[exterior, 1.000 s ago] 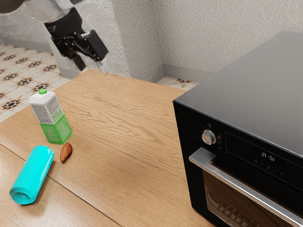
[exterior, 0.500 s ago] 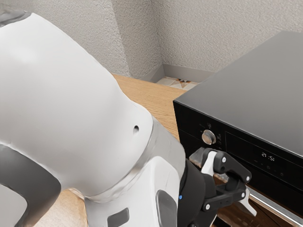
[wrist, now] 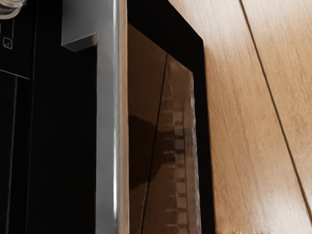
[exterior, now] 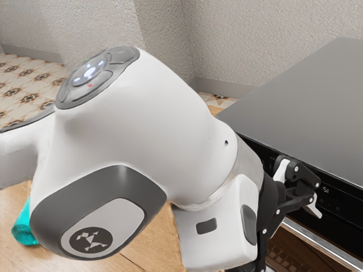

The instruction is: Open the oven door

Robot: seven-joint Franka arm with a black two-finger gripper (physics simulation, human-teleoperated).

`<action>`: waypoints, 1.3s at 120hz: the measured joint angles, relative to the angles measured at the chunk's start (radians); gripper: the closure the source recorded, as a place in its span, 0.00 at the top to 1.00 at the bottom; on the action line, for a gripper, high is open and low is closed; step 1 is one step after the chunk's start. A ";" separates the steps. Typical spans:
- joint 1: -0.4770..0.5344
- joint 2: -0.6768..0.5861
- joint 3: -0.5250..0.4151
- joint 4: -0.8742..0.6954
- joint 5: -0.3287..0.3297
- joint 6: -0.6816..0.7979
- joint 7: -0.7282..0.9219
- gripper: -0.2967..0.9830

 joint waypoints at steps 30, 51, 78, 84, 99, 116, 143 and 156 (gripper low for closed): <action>0.002 0.004 0.001 -0.071 0.034 0.068 0.035 0.77; 0.002 0.009 0.002 -0.082 0.044 0.102 0.052 0.77; 0.002 0.022 0.002 -0.090 0.047 0.125 0.068 0.77; 0.002 0.022 0.002 -0.096 0.047 0.128 0.071 0.77; 0.001 -0.214 0.009 -0.364 0.046 0.150 0.077 0.75; -0.042 -0.941 0.123 -0.245 0.097 -0.137 0.054 0.70; 0.328 0.304 0.334 0.896 0.204 -0.679 -0.268 0.75; 0.350 0.449 0.372 0.806 0.148 -0.754 -0.419 0.76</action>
